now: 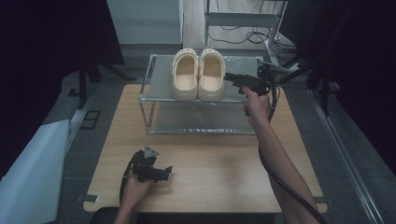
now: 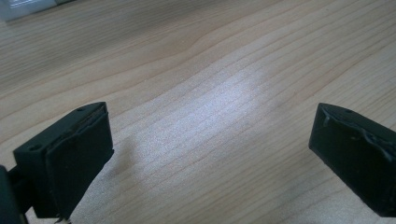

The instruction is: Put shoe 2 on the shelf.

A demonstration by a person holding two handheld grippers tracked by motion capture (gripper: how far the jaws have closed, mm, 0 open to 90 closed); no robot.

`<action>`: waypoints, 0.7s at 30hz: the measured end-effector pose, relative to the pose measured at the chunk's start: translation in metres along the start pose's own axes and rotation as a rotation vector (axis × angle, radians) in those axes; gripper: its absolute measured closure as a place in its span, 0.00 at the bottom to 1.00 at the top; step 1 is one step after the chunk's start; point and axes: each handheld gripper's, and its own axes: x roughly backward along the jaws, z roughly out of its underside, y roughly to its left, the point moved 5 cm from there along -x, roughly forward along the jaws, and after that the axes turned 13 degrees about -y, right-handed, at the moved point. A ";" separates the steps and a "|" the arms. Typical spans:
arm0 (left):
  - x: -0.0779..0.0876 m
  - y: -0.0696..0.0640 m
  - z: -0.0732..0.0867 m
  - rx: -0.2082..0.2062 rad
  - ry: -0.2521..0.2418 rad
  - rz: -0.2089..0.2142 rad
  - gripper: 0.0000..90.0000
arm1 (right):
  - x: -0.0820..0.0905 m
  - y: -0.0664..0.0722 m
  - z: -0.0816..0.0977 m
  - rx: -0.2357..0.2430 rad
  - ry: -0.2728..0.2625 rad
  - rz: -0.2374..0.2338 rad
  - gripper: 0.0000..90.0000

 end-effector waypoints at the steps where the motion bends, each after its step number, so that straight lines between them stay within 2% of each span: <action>1: 0.000 0.000 0.000 0.000 0.000 0.000 0.00 | 0.000 0.000 0.000 0.000 0.000 0.000 0.30; 2: 0.000 0.000 0.000 0.004 0.000 0.004 0.00 | 0.007 0.000 0.004 0.014 0.025 -0.028 0.28; 6: 0.001 0.002 0.001 0.009 0.001 0.004 0.00 | 0.020 -0.001 0.011 0.063 0.068 -0.062 0.25; 10: 0.001 0.003 0.000 0.016 -0.001 0.003 0.00 | 0.034 0.001 0.019 0.085 0.098 -0.096 0.22; 14: 0.002 0.004 0.001 0.019 -0.003 0.005 0.00 | 0.047 0.001 0.027 0.103 0.120 -0.108 0.19; 18: 0.001 0.003 0.001 0.016 0.002 0.013 0.00 | 0.061 0.000 0.039 0.116 0.138 -0.138 0.18; 21: 0.001 0.002 0.001 0.013 0.003 0.013 0.00 | 0.071 0.000 0.047 0.153 0.145 -0.146 0.18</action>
